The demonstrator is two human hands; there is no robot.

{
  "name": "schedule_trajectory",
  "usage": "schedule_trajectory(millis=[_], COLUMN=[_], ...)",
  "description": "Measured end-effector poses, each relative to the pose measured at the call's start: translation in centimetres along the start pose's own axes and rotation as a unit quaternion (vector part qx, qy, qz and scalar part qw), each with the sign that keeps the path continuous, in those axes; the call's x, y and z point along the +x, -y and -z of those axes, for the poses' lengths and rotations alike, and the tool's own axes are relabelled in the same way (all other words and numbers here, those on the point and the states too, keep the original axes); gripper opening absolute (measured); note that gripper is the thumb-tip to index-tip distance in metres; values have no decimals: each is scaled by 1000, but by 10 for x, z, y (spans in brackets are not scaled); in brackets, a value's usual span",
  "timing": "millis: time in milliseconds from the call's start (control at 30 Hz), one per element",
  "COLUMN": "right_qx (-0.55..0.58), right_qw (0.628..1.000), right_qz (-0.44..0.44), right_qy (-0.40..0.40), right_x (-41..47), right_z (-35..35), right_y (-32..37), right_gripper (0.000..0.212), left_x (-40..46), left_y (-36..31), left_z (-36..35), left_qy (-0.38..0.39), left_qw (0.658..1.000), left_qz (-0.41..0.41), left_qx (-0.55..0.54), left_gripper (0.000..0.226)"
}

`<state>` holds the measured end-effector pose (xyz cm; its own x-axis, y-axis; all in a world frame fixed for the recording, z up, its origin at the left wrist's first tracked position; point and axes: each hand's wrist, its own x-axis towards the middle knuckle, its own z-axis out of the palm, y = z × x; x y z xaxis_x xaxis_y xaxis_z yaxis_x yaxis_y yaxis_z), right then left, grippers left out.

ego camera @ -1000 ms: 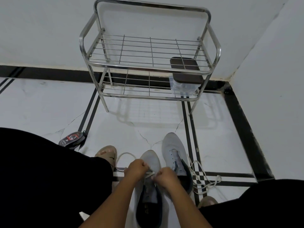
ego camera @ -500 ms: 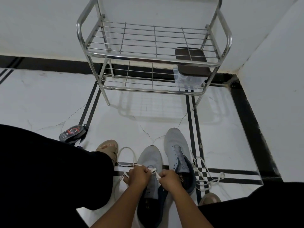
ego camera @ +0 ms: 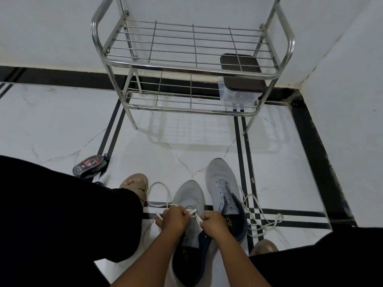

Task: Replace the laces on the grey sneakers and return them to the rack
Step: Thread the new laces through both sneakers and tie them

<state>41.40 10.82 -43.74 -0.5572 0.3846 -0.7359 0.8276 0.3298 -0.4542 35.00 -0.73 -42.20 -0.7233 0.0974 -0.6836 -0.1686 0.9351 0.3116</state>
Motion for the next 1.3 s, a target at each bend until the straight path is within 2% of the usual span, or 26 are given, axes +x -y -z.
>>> schedule_trajectory(millis=[233,367,433,500,633,767,867,967,1033,1067,1133,1167,1233,1267,1300], right_qx=[-4,31,63,79,107,119,77,109,235,333,508,540,522,491,453], right_qw=[1000,999,998,996,992,991,991,981,949,911,792,739,663,642,644], right_qz=[-2,-7,-25,-24,-4,-1,1,-14,-49,-74,-102,-89,-9,43,86], right_qy=[-8,-3,-12,-26,-61,-66,-105,-162,-206,-234,-322,-393,-537,-587,-610], right_x=[2,3,6,7,5,4,1,-2,-7,-10,-17,-23,-37,-44,-50], right_z=[-2,-2,-3,-4,-9,-9,-6,5,31,52,104,129,166,174,172], right_y=[-1,1,2,0,0,6,15,22,29,34,42,45,54,60,67], right_gripper=[27,17,31,34,13,21,16,8,13,17,34,35,23,22,24], left_x=[3,2,4,5,5,4,0,-8,-13,-15,-19,-21,-22,-21,-19], left_y=[-1,-2,-3,-3,-1,0,5,7,8,8,11,13,14,15,15], left_z=[-8,-11,-12,-13,-13,-6,-7,-4,2,4,8,10,12,12,12], left_qy=[-33,-63,-73,-72,-67,-63,-119,-167,-173,-178,-190,-190,-166,-140,-105], left_qw=[998,993,990,989,990,989,980,976,977,976,974,974,980,986,992], left_qz=[-31,-72,-88,-92,-92,-102,-108,-80,-61,-52,-38,-31,-20,-14,-6], left_qx=[36,71,83,91,81,89,119,116,111,113,117,119,108,88,66], left_gripper=[21,21,20,19,17,16,24,30,39,43,46,47,49,51,53])
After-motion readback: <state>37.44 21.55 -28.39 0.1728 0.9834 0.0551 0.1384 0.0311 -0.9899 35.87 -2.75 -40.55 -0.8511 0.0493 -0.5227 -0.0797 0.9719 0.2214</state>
